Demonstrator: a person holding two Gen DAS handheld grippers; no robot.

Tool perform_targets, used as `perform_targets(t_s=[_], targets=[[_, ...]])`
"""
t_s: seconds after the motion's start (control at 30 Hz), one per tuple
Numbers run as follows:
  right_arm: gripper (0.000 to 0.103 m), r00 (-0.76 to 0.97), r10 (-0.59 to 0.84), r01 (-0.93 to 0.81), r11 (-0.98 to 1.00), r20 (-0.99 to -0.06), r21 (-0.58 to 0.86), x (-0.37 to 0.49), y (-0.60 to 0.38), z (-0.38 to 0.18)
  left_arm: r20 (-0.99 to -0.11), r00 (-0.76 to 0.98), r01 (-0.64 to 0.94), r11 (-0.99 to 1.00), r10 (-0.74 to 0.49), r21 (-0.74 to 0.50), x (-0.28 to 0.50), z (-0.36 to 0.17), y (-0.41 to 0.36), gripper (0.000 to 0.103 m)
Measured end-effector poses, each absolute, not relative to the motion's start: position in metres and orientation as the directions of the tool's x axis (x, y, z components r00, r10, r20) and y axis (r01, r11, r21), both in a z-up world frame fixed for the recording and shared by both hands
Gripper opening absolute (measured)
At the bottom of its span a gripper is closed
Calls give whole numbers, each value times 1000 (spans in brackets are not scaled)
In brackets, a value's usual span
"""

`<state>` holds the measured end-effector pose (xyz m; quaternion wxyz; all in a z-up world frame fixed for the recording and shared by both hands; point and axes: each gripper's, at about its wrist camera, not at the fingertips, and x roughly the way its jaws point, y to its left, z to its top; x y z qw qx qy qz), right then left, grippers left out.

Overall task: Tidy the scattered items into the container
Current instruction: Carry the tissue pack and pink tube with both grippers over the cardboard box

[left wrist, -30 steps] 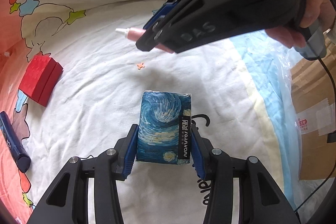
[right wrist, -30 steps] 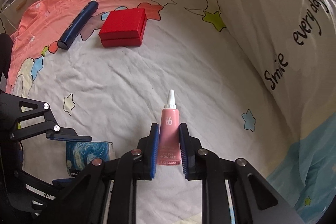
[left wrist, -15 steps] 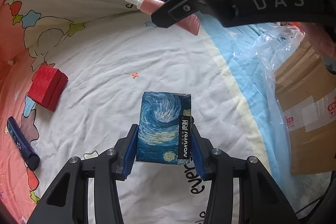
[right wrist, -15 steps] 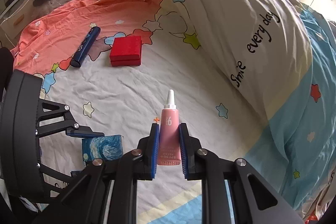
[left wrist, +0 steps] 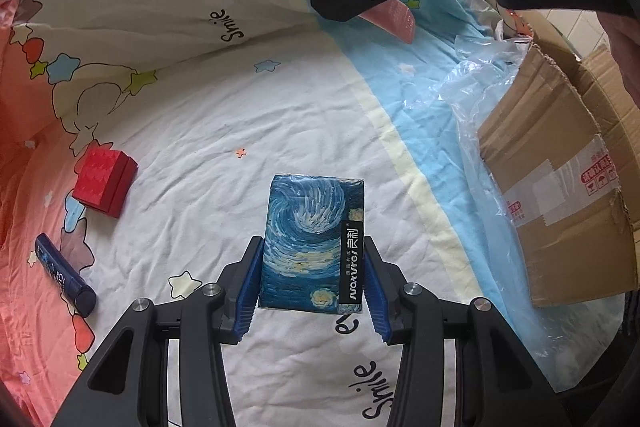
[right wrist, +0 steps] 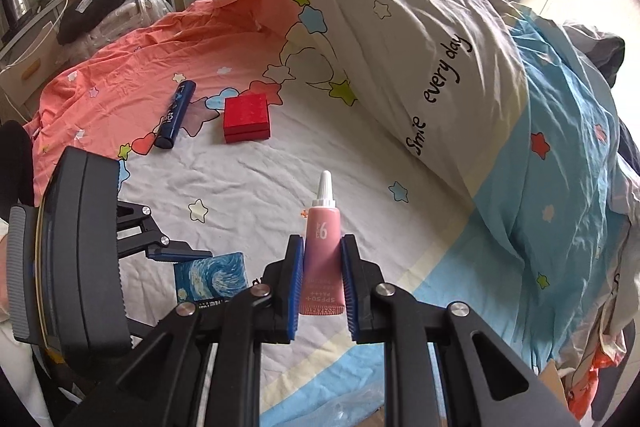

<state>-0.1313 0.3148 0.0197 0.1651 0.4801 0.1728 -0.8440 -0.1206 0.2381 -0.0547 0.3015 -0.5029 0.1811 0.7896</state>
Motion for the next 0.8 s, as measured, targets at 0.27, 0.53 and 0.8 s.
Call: perform_targets(t_s=[0.27, 0.53, 0.8], targets=[[17, -516, -79, 358, -924, -853, -131, -90, 328, 48, -892, -325, -687, -727, 314, -6, -98, -29, 243, 47], [17, -531, -51, 279, -953, -846, -118, -48, 347, 63, -891, -314, -729, -685, 329, 4, -69, -17, 257, 47], [17, -551, -10, 183, -977, -835, -110, -12, 377, 69, -886, -316, -760, -649, 339, 23, -53, -4, 272, 47]])
